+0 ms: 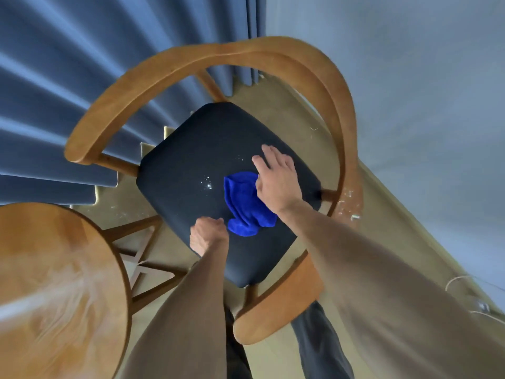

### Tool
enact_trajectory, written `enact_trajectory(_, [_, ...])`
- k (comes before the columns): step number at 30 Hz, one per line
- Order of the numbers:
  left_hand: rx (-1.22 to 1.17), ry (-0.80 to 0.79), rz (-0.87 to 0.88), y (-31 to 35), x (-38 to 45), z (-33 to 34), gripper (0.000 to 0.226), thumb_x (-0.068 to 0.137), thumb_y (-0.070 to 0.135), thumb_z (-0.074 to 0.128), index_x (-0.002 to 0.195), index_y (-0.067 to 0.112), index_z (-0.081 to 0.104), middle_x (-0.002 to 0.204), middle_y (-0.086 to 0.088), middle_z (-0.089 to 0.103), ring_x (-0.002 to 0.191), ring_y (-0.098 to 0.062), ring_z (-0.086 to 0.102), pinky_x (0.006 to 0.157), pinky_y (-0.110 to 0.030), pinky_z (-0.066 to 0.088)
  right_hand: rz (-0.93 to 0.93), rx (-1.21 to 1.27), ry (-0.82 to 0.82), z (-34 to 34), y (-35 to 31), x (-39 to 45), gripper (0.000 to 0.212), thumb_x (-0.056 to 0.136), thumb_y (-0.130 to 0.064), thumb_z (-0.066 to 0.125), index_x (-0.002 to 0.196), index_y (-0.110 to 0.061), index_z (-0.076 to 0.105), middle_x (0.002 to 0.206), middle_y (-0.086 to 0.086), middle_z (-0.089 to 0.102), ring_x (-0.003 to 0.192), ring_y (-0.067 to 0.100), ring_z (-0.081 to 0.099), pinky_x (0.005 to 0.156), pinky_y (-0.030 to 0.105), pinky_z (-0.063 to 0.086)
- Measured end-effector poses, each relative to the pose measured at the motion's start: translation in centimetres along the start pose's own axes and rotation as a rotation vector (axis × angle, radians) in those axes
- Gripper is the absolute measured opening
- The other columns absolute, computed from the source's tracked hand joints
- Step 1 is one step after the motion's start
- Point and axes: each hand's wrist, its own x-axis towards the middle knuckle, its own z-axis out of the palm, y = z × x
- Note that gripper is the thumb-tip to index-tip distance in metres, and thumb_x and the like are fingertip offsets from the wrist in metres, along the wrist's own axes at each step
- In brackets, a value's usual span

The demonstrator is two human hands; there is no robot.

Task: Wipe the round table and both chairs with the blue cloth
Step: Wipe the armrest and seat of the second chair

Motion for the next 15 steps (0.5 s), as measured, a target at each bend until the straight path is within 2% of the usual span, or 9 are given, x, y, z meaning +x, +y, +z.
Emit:
enact_trajectory(2, [0.006,0.006,-0.013,-1.6,2.3,0.4,0.029,0.091,0.030,0.059,0.100,0.005,0.072,0.108,-0.019,0.068,0.101,-0.037,0.063,0.079,-0.035,0.045,0.170,0.125,-0.283,3.8,-2.2,-1.4,0.067,0.089,-0.038,0.063,0.148,-0.020,0.035,0.160,0.018,0.021,0.145,0.034,0.025,0.110,0.048,0.033])
enact_trajectory(3, [0.014,0.005,-0.008,-2.4,3.6,0.8,0.033,0.094,0.033,0.056,0.104,0.005,0.071,0.112,-0.019,0.066,0.104,-0.037,0.062,0.083,-0.037,0.046,0.262,0.182,-0.398,5.9,-3.3,-1.9,0.080,0.087,-0.048,0.064,0.153,-0.024,0.025,0.162,0.017,0.012,0.147,0.033,0.018,0.111,0.050,0.032])
enact_trajectory(5, [0.042,0.021,0.030,-4.1,6.4,1.6,0.035,0.097,0.036,0.049,0.114,0.010,0.065,0.121,-0.019,0.056,0.109,-0.039,0.056,0.087,-0.043,0.046,0.358,0.181,-0.457,9.7,-5.5,-2.7,0.098,0.079,-0.057,0.068,0.155,-0.029,0.014,0.163,0.017,0.003,0.148,0.035,0.010,0.112,0.054,0.030])
enact_trajectory(7, [0.042,0.073,0.076,-5.2,9.5,2.3,0.030,0.095,0.034,0.048,0.119,0.015,0.053,0.124,-0.018,0.044,0.111,-0.038,0.049,0.087,-0.047,0.046,0.420,0.069,-0.306,12.3,-7.4,-2.8,0.092,0.079,-0.048,0.072,0.153,-0.026,0.024,0.158,0.022,0.018,0.139,0.041,0.028,0.105,0.053,0.035])
enact_trajectory(9, [0.009,0.131,0.136,-6.0,12.7,2.6,0.044,0.091,0.037,0.049,0.131,0.018,0.042,0.131,-0.018,0.038,0.115,-0.038,0.044,0.090,-0.050,0.045,0.430,-0.024,-0.105,14.2,-8.6,-2.4,0.081,0.074,-0.034,0.077,0.145,-0.020,0.042,0.141,0.024,0.042,0.113,0.042,0.049,0.092,0.051,0.044])
enact_trajectory(10, [-0.026,0.159,0.151,-6.3,14.2,2.3,0.052,0.091,0.039,0.048,0.137,0.019,0.038,0.134,-0.018,0.038,0.116,-0.040,0.044,0.090,-0.049,0.044,0.402,-0.046,-0.042,14.9,-9.1,-2.1,0.078,0.070,-0.031,0.078,0.141,-0.018,0.048,0.133,0.023,0.049,0.103,0.041,0.053,0.086,0.050,0.046])
enact_trajectory(12, [-0.151,0.178,0.129,-6.7,16.4,1.5,0.053,0.094,0.040,0.045,0.141,0.020,0.035,0.135,-0.018,0.042,0.111,-0.042,0.050,0.088,-0.047,0.042,0.314,-0.051,0.026,16.0,-10.2,-1.5,0.071,0.069,-0.030,0.077,0.135,-0.018,0.053,0.124,0.020,0.055,0.095,0.039,0.055,0.080,0.048,0.047])
enact_trajectory(15, [-0.296,0.176,0.104,-6.7,19.3,0.7,0.041,0.096,0.039,0.043,0.129,0.017,0.039,0.124,-0.020,0.055,0.102,-0.044,0.056,0.082,-0.046,0.042,0.198,-0.074,0.085,16.8,-13.1,0.6,0.060,0.072,-0.036,0.071,0.129,-0.020,0.058,0.121,0.015,0.058,0.094,0.036,0.055,0.076,0.045,0.046])
